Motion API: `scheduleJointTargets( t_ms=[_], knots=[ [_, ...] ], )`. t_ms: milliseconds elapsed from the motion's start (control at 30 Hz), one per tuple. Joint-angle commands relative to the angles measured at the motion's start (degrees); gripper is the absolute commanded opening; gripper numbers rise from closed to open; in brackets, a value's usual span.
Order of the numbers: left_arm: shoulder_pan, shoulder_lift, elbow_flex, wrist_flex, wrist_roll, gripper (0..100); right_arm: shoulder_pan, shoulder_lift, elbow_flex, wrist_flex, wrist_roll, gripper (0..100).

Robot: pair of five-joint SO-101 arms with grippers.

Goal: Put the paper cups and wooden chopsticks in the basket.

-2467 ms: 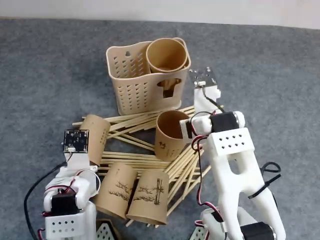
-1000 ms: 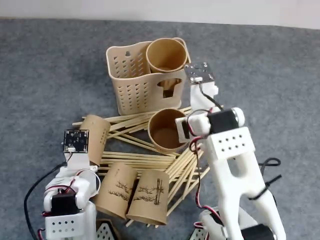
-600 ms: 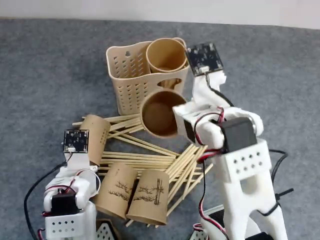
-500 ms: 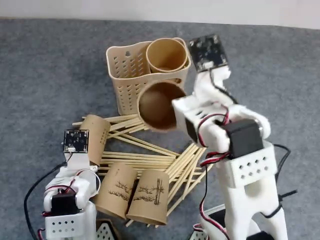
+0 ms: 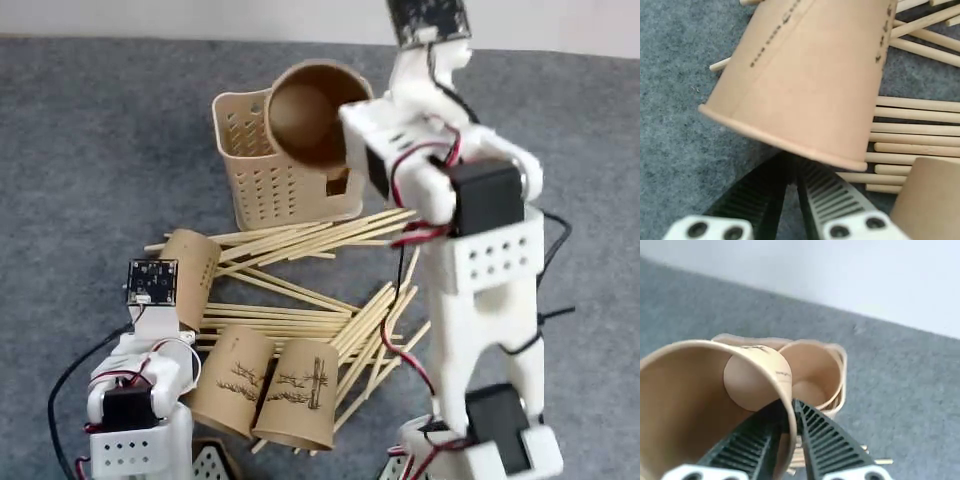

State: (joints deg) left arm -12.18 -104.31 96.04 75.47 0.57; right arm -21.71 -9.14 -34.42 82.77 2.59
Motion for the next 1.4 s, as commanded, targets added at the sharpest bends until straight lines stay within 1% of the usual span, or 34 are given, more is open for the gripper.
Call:
scheduleJointTargets(
  t_ms=[0, 267, 600, 667, 767, 867, 1200, 1367],
  knots=[
    [0.92, -0.31, 1.1, 0.26, -0.26, 1, 2.51, 3.47, -7.52, -0.31, 0.97, 0.6],
    [0.92, -0.31, 1.1, 0.26, -0.26, 1, 7.08, 14.02, -12.7, -0.31, 0.79, 0.6],
    [0.92, -0.31, 1.1, 0.26, -0.26, 1, 7.08, 16.57, -13.23, -0.31, 1.05, 0.9],
    [0.92, -0.31, 1.1, 0.26, -0.26, 1, 7.08, 16.57, -13.23, -0.31, 1.05, 3.9],
    [0.92, -0.31, 1.1, 0.26, -0.26, 1, 6.02, 16.66, -13.23, -0.31, 1.05, 12.8],
    [0.92, -0.31, 1.1, 0.26, -0.26, 1, 4.97, 16.66, -13.05, -0.31, 1.05, 18.5],
    [0.92, -0.31, 1.1, 0.26, -0.26, 1, 3.38, 16.22, -13.05, 0.4, 1.05, 18.7],
    [0.92, -0.31, 1.1, 0.26, -0.26, 1, 3.12, 16.22, -13.23, 3.91, 1.05, 18.7]
  ],
)
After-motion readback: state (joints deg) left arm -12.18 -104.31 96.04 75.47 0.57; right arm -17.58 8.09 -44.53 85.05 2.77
